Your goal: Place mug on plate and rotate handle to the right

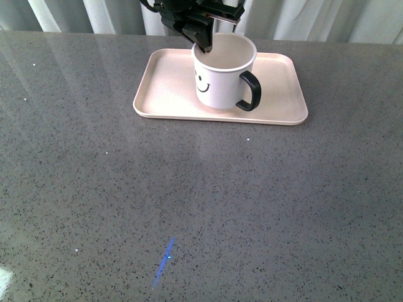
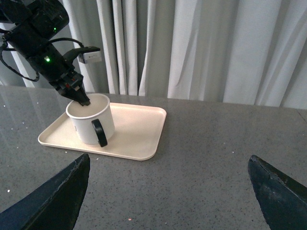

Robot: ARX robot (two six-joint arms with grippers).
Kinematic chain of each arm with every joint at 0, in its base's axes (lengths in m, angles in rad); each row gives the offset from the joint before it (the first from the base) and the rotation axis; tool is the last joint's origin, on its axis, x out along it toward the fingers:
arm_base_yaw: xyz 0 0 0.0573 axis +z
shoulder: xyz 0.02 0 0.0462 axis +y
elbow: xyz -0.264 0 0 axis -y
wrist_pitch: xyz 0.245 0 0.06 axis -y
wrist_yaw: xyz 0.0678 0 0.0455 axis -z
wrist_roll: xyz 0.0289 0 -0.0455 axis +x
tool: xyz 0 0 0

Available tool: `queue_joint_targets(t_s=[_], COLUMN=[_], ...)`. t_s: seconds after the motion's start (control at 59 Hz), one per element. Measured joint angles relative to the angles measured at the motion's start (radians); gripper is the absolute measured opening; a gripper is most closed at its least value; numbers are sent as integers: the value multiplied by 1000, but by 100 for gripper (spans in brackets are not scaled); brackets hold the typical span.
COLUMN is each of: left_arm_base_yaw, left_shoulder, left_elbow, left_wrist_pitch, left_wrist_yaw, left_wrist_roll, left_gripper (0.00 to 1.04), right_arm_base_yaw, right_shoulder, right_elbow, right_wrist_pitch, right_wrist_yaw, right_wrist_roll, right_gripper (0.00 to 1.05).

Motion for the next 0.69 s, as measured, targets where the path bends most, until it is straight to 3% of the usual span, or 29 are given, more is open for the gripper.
queue_joint_targets(t_s=[0.322, 0.695], left_arm_base_yaw=[0, -6], left_shoulder=[142, 166], left_elbow=[248, 299], left_wrist_pitch=[-132, -148], left_wrist_yaw=[2, -7], left_wrist_roll=[5, 17], left_gripper=[2, 2], right_arm_base_yaw=[0, 0], right_shoulder=[0, 0], right_elbow=[0, 0], right_wrist_pitch=[0, 0], right_wrist_yaw=[0, 0], right_wrist_roll=[0, 0], right_gripper=[96, 96])
